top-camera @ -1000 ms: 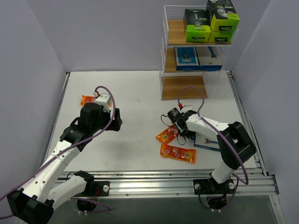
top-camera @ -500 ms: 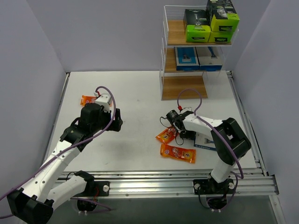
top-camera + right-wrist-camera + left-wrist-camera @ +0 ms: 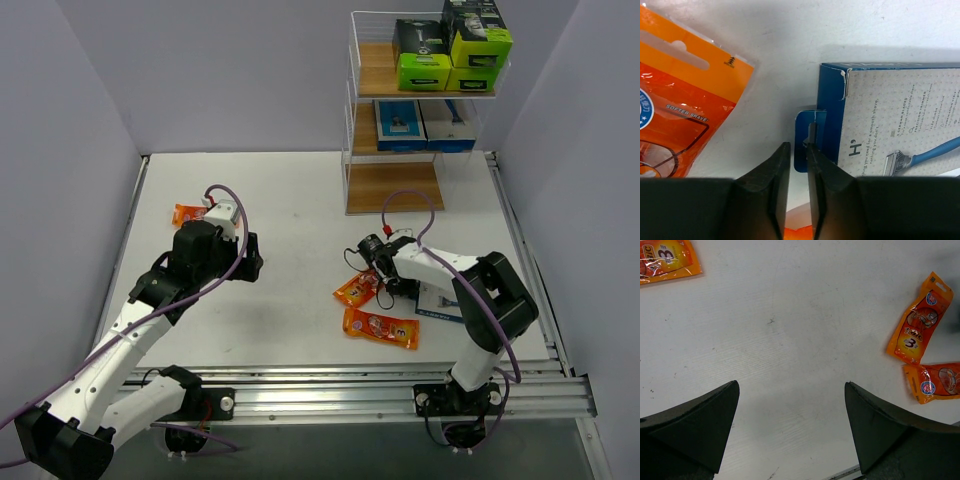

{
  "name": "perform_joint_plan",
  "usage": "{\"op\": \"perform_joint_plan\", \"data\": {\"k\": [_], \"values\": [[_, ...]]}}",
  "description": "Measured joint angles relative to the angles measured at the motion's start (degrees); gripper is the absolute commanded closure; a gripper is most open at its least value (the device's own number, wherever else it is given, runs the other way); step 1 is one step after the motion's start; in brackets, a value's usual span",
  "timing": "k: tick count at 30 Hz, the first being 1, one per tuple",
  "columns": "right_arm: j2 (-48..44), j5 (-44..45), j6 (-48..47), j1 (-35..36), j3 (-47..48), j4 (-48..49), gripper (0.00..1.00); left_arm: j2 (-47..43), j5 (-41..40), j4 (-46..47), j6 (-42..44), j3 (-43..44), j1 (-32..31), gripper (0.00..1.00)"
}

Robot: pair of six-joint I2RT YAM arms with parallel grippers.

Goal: Place and organize the shaving razors onto the shelf

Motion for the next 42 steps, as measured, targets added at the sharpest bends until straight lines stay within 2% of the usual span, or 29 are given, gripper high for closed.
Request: {"op": "perform_joint_plan", "data": {"k": [4,7,18,34,42], "values": [[0.0,0.0,0.0,-0.3,0.0,0.0,0.96,0.0,0.0,0.0,0.0,0.0,0.0,0.05],[0.0,0.0,0.0,-0.3,0.0,0.0,1.00,0.0,0.1,0.0,0.0,0.0,0.0,0.05],[-1.5,-0.7,0.0,0.4,1.4,-1.1,1.00,0.0,0.1,0.0,0.0,0.0,0.0,0.05],[-18.7,-9.8,1.4,1.3,8.3,-1.0,1.00,0.0,-0.1,0.0,0.2,0.0,-0.2,0.05],[-23.9,-15.7,1.6,1.3,9.5,3.6,1.00,0.0,-0.5,0.0,0.2,0.0,-0.4,0.05]]}}
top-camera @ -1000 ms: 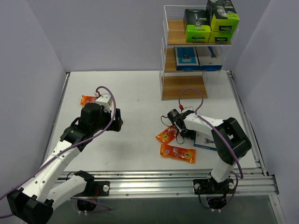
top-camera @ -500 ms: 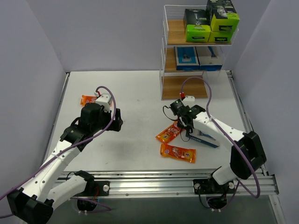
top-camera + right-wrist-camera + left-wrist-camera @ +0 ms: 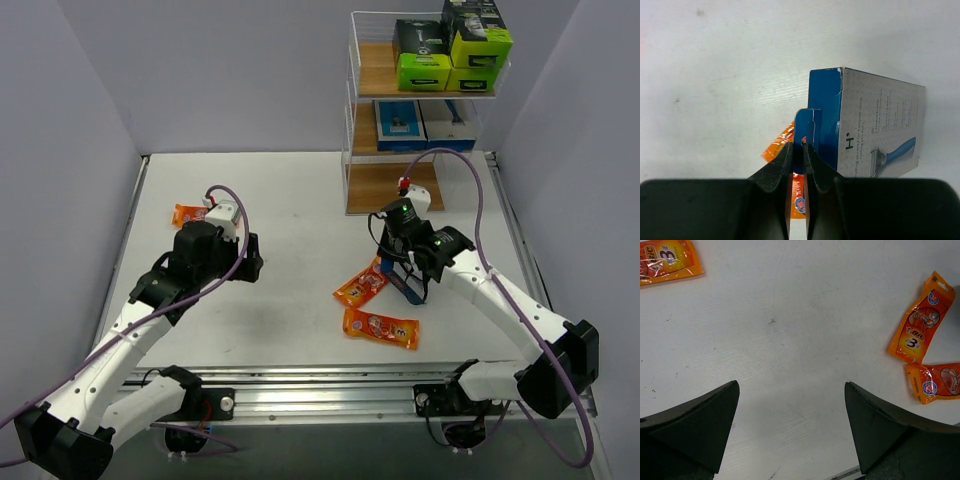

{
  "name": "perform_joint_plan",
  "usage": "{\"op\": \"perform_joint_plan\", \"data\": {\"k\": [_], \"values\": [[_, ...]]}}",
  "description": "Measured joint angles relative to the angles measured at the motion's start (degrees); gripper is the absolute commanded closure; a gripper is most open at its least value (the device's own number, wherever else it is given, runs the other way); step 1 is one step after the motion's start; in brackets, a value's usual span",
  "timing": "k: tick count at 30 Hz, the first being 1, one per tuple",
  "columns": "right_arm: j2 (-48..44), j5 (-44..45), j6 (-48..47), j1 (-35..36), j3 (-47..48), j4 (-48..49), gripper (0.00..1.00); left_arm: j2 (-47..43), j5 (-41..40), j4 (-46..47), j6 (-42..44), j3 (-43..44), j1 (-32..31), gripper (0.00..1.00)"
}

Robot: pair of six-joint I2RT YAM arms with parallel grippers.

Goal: Place and organize the shaving razors onto the shelf

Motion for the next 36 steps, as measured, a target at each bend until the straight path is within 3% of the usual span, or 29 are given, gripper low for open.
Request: {"op": "perform_joint_plan", "data": {"k": [10,28,36], "values": [[0.4,-8.0,0.6,0.1,1.0,8.5,1.00,0.0,-1.3,0.0,0.1,0.0,0.0,0.05],[11.5,-16.1,5.8,6.6,7.1,24.9,1.00,-0.6,-3.9,-0.4,0.2,0.0,0.0,0.05],[5.7,-13.1,10.8,5.9,-3.4,29.6,1.00,-0.6,-3.9,-0.4,0.2,0.0,0.0,0.05]]}}
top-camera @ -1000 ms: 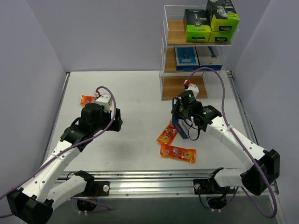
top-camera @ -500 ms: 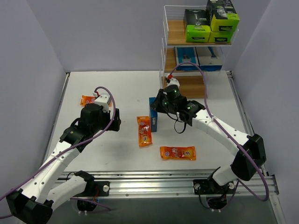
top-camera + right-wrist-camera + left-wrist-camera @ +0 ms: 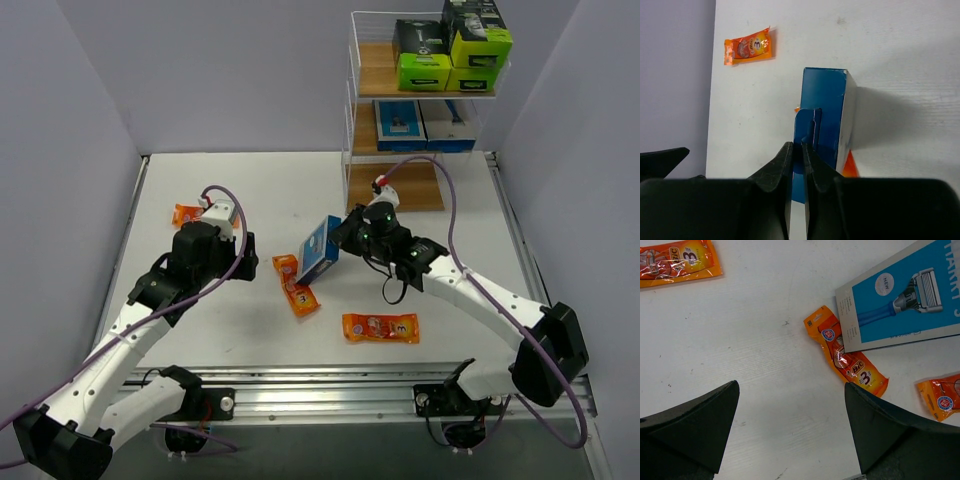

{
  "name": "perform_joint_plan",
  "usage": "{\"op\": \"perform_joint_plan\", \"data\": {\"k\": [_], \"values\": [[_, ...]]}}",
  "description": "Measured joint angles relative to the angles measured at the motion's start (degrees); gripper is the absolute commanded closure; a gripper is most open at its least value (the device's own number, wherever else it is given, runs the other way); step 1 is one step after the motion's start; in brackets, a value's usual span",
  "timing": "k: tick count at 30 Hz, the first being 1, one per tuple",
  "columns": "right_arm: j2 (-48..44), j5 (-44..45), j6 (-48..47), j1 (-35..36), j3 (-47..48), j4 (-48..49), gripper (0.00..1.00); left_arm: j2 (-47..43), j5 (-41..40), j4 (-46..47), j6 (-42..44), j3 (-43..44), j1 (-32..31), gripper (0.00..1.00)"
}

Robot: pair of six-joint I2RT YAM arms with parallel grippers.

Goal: Place and organize the shaving razors onto the shelf

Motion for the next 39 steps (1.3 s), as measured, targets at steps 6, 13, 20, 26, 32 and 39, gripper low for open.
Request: {"op": "perform_joint_plan", "data": {"k": [6,13,20,26,32,39], "values": [[-7.8,0.9,3.3,-3.7,-10.8,0.9,1.00,0.0,0.0,0.0,0.0,0.0,0.0,0.05],[-12.2,0.4,5.2,-8.2,-19.2,1.2,0.90,0.3,0.0,0.0,0.0,0.0,0.0,0.05],[-12.4,-0.9,5.5,-10.2,-23.5,1.5,0.60,0.7,0.0,0.0,0.0,0.0,0.0,0.05],[-12.5,-1.9,5.3,-11.4,-26.2,1.6,0.52,1.1,0.0,-0.1,0.0,0.0,0.0,0.05],[-14.1,-2.5,5.2,-13.1,-29.5,2.3,0.48,1.4,0.0,-0.1,0.0,0.0,0.0,0.05],[-14.7,-4.1,5.2,-16.3,-33.8,4.6,0.52,1.8,0.0,-0.3,0.0,0.0,0.0,0.05]]}}
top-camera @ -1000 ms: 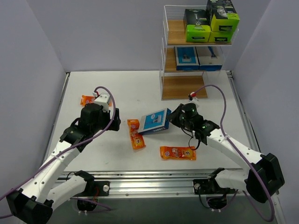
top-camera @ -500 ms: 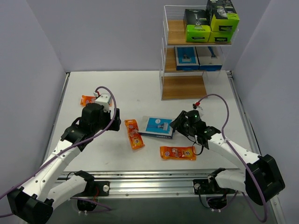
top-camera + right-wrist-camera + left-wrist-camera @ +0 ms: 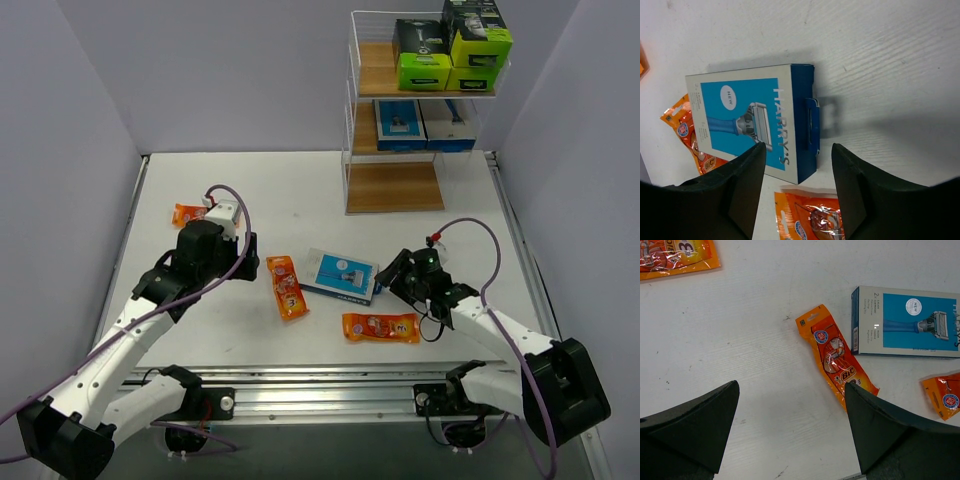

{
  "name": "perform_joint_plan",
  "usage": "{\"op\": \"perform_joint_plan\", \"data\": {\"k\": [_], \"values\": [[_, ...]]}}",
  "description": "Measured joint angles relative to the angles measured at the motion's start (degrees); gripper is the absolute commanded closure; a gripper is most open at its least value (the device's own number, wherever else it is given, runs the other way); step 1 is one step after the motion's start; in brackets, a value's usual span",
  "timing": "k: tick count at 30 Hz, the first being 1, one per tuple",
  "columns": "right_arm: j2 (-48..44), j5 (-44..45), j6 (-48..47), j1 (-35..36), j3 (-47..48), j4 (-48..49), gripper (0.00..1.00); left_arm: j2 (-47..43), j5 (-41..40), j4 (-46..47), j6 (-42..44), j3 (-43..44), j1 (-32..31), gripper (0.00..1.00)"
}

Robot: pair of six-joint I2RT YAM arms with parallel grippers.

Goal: Place and organize the shaving razors onto the shelf

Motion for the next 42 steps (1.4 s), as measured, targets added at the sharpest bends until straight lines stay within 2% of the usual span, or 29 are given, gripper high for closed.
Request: {"op": "perform_joint_plan", "data": {"k": [1,4,13,26,42], "values": [[0.0,-0.4,-0.1,-0.5,-0.6,0.3,0.57,0.0,0.0,0.0,0.0,0.0,0.0,0.05],[0.0,-1.4,-0.1,-1.7,-2.5,1.8,0.59,0.2,0.0,-0.1,0.0,0.0,0.0,0.05],[1.4,-4.0,-0.8,-2.7,-3.9,6.9,0.49,0.5,0.0,-0.1,0.0,0.0,0.0,0.05],[9.0,-5.8,-1.2,-3.1,-3.8,11.6,0.48,0.9,0.0,-0.1,0.2,0.0,0.0,0.05],[12.3,-7.4,-1.4,-3.2,-3.1,15.2,0.57,0.9,0.0,-0.1,0.2,0.0,0.0,0.05]]}}
